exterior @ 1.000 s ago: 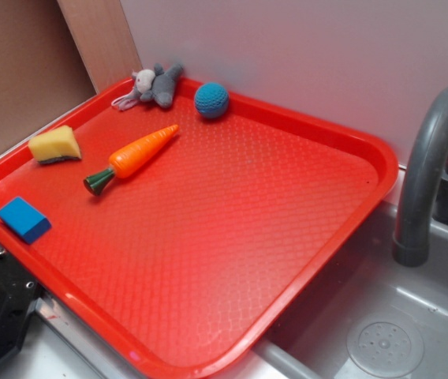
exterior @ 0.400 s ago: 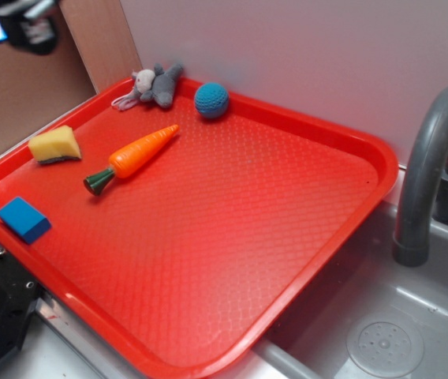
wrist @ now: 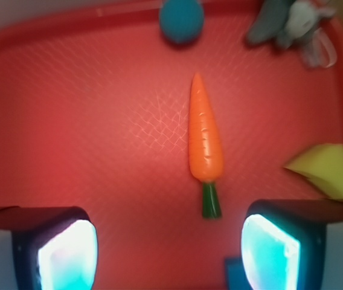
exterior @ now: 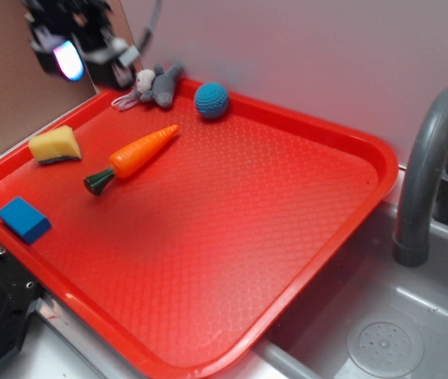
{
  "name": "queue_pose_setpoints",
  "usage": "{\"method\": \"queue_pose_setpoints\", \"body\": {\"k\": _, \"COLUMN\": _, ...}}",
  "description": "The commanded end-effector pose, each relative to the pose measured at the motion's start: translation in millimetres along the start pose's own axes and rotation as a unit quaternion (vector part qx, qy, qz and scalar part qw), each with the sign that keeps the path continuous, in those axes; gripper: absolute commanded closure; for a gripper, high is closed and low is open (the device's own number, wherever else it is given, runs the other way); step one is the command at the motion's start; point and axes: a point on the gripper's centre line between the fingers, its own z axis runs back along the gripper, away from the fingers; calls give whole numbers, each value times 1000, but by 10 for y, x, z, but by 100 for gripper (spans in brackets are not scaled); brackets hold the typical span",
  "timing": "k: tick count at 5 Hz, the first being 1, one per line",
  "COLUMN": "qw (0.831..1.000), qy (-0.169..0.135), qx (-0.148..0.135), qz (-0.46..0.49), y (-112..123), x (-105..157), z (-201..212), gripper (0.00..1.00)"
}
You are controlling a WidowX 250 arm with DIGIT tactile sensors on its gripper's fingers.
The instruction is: Grab the carrot.
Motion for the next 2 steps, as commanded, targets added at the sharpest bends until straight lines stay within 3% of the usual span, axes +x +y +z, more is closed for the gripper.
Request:
{"method": "queue_pose_setpoints", "body": {"k": 1, "qw": 999, "qy": 34, "qx": 32, "qz": 14, "y": 283, "x": 100, "z": -818, "gripper": 0}}
{"method": "queue_pose_setpoints", "body": {"k": 2, "qw": 997, "qy": 43, "qx": 65, "qz": 16, "y": 385, "x": 158, "z": -935, "gripper": 0}}
